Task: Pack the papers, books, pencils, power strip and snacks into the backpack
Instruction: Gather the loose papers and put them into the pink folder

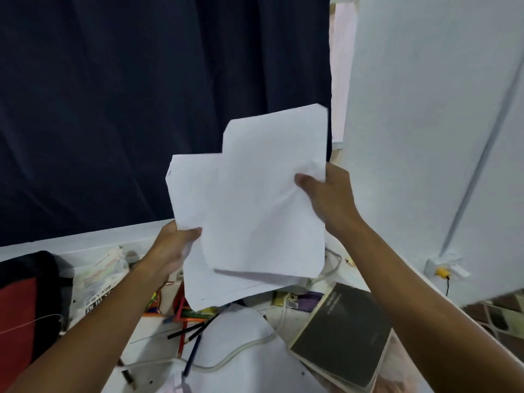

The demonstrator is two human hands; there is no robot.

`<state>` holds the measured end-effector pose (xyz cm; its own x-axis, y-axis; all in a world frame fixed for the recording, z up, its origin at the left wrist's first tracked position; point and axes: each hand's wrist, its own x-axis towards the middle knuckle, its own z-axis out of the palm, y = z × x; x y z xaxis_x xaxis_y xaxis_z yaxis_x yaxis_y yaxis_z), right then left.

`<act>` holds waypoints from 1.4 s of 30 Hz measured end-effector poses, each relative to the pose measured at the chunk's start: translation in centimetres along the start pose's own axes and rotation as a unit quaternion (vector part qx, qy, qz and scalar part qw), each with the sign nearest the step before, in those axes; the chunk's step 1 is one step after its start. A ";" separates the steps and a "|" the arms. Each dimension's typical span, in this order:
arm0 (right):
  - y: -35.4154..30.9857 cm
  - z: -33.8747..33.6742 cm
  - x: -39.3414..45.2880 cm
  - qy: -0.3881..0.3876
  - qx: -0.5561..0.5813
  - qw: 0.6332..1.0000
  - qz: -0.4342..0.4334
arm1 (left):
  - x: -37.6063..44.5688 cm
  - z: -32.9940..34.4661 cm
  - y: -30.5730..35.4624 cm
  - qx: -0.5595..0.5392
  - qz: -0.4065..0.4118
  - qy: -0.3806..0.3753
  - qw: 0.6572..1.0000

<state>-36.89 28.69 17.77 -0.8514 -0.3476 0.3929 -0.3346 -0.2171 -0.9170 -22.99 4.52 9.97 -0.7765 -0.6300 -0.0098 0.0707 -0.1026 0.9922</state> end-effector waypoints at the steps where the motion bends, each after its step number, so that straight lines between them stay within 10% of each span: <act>1: 0.4 0.2 -0.2 -0.012 0.003 1.000 0.024 | -0.3 0.5 0.7 0.004 0.005 -0.019 1.000; 6: 2.7 0.1 0.1 -0.055 0.015 0.993 0.104 | -1.9 1.9 3.2 -0.011 0.012 -0.091 0.996; 35: 5.9 6.3 -5.6 -0.246 0.056 0.954 0.164 | -11.9 -3.6 -1.2 -0.085 -0.054 0.011 0.995; 42: 9.9 4.2 -8.5 -0.236 -0.212 0.924 0.213 | -14.0 -8.2 -5.9 -0.053 -0.092 0.109 0.988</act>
<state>-31.25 25.63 5.65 -0.7045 -0.7001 -0.1165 -0.2228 0.3740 -0.9003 -7.38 7.61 3.19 -0.6293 -0.7436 -0.2260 0.0152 -0.3026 0.9530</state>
